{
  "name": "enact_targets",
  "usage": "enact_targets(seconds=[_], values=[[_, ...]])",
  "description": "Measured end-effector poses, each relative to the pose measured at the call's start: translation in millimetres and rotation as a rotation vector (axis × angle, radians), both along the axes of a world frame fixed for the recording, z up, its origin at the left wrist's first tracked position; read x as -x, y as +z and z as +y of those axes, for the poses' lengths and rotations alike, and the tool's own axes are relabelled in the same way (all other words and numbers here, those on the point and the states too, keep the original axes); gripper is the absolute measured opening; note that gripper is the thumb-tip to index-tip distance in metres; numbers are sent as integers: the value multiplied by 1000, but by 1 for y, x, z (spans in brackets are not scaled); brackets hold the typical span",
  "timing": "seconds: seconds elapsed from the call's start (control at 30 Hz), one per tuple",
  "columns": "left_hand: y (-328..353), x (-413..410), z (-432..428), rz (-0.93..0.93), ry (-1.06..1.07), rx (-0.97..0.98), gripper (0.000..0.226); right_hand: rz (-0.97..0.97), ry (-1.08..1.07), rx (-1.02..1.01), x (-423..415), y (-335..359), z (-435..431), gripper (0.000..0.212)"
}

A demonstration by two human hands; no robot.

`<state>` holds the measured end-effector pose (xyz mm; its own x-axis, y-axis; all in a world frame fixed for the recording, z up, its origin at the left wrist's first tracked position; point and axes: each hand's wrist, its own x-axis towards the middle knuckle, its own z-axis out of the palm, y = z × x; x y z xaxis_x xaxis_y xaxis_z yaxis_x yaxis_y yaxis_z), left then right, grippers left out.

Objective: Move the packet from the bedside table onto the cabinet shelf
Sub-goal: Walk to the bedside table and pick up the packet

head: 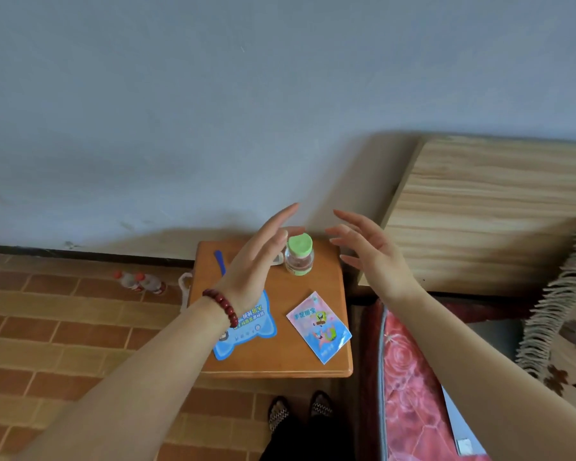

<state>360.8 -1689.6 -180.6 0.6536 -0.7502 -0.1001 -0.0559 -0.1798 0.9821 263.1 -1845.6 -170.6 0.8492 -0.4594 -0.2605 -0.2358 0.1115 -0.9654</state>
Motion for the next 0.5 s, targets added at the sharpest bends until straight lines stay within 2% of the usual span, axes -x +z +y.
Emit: enact_targets(seconds=[0.13, 0.23, 0.33, 0.5], values=[[-31, 1, -7, 105, 33, -56, 64, 77, 36, -14, 2, -31, -6, 36], [-48, 5, -16, 192, 49, -97, 69, 138, 62, -40, 2, -55, -9, 49], [-67, 6, -26, 290, 65, -110, 75, 176, 67, -49, 2, -77, -13, 51], [-103, 15, -37, 486, 99, -219, 62, 259, 78, -30, 8, -114, -19, 55]])
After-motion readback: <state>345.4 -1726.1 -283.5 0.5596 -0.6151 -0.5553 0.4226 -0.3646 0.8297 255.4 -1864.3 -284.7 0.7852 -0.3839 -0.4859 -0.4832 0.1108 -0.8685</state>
